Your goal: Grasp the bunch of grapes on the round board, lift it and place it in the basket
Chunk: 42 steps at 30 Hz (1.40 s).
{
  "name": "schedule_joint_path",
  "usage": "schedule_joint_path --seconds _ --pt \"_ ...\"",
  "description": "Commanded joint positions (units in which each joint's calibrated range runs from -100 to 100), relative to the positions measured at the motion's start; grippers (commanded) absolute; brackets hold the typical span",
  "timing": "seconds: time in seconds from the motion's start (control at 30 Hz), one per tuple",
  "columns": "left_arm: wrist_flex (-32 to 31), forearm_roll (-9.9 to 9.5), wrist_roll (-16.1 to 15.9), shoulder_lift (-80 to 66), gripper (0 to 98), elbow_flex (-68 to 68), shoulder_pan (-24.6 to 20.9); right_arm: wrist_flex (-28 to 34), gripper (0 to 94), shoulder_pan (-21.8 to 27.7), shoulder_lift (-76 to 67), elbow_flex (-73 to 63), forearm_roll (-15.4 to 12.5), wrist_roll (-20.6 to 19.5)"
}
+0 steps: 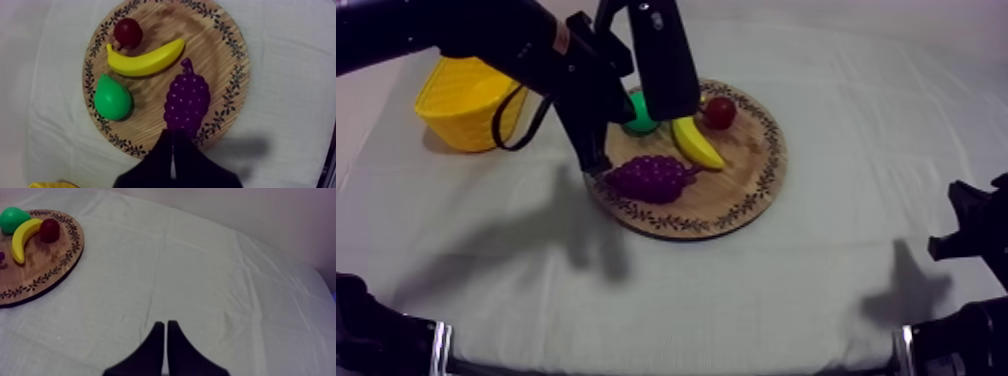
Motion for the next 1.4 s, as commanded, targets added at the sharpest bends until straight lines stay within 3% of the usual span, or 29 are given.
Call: schedule_joint_path --seconds 0.0,0.1,0.17,0.23,0.37,0.43,0.53,0.73,1.37 --pt "0.16 -0.09 -0.04 0.01 0.0 -0.09 -0.06 0.0 0.3 -0.01 0.02 -0.01 -0.01 0.0" --pt "0.15 -0.14 -0.11 0.07 2.9 -0.09 -0.16 0.0 0.3 -0.01 0.02 -0.01 -0.01 0.0" --pt "0.14 -0.24 -0.25 0.09 10.4 0.04 -0.2 0.0 0.3 -0.01 0.02 -0.01 -0.01 0.0" --pt "0.14 -0.33 -0.42 0.04 23.0 0.4 -0.24 0.0 0.3 -0.01 0.02 -0.01 -0.01 0.0" --pt "-0.05 -1.01 -0.81 -0.24 66.8 2.63 -0.42 0.0 0.3 -0.01 0.02 -0.01 -0.01 0.0" --pt "-0.51 -1.38 -1.12 -0.38 78.5 4.04 -0.48 0.0 0.3 -0.01 0.02 -0.01 -0.01 0.0" --pt "-1.57 -1.78 -1.48 -0.54 88.1 5.7 -0.67 0.0 0.3 -0.01 0.02 -0.01 -0.01 0.0" --pt "-2.57 -2.28 -1.48 -0.77 94.0 7.22 -1.08 0.0 0.3 -0.01 0.02 -0.01 -0.01 0.0" --pt "-9.97 -2.75 -0.5 12.51 95.4 6.65 -1.68 0.0 0.3 -0.01 0.02 -0.01 -0.01 0.0"
